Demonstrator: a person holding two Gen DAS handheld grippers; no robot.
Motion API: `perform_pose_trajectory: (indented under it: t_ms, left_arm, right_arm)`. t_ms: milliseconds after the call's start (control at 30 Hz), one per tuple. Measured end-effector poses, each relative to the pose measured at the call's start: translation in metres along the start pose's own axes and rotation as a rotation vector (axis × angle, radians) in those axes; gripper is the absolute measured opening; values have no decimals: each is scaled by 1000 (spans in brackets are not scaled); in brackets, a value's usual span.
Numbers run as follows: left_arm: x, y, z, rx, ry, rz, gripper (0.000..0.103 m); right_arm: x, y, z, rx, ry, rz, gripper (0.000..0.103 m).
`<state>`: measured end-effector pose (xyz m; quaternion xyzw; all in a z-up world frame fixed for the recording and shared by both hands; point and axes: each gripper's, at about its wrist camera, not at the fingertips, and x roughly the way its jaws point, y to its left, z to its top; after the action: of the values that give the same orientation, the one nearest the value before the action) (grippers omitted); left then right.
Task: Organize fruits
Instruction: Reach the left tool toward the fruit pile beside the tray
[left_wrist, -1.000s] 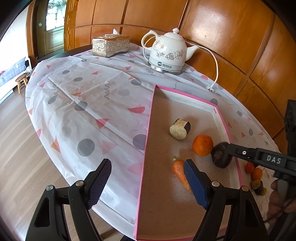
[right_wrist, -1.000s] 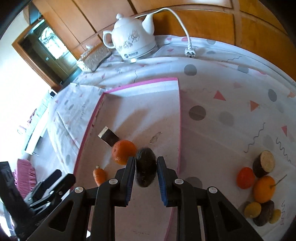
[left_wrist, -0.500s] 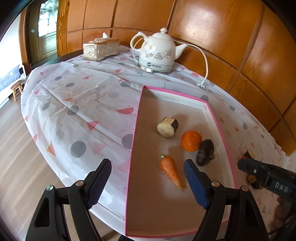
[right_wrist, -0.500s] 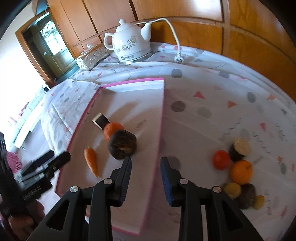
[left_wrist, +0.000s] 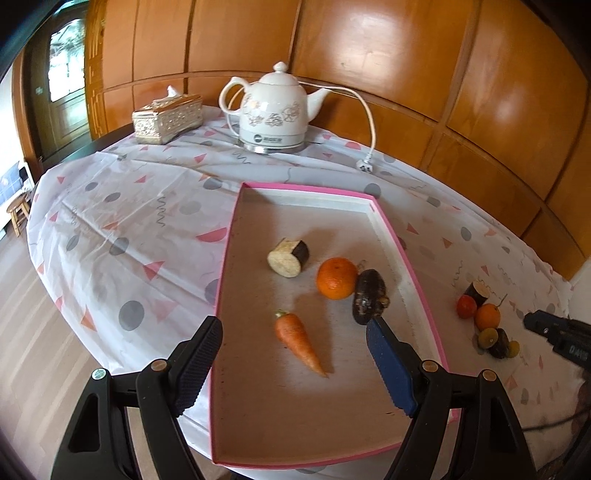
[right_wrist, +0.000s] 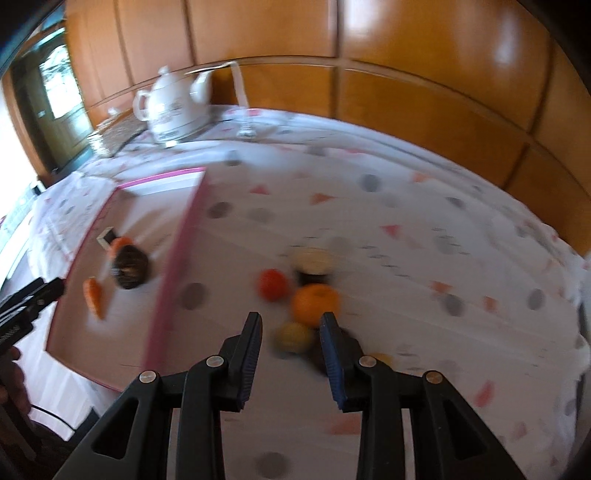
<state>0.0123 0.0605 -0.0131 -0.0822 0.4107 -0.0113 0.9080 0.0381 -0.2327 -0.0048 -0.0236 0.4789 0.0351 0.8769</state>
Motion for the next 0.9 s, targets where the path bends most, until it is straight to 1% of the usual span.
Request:
perform_pose_trajectory:
  t_ms: [100,367,467,567,700,733,800,900]
  left_arm:
    - [0,-6,0,20,4,-7,81]
    - [3,-27,3,79,16,-36,81]
    - [3,-39,5,114,20,-61,80]
    - [3,-53,8,145,25,-87,80]
    - [4,-76,9,201,36,-135,80]
    - [4,-83,9,220,44,-154,78]
    - [6,-96,8,254,59,-191,76]
    - [10,-116,6,301,89,-230,67]
  right_arm:
    - [-5,-26,-3,35,9,-53,33]
    - [-21,-108,-14,160,44,-227,33]
    - [-30,-135,-17,201,56,-289,33]
    - [-39,-168,-21,247,62,-371,33]
    - [-43,-203,-30,305,66,-476,34]
    - [-43,-211,-33,322,67,-495,34]
    - [-43,-229,-43,374,71,-508,34]
    - [-37,-249,-55,468,92,-463,34]
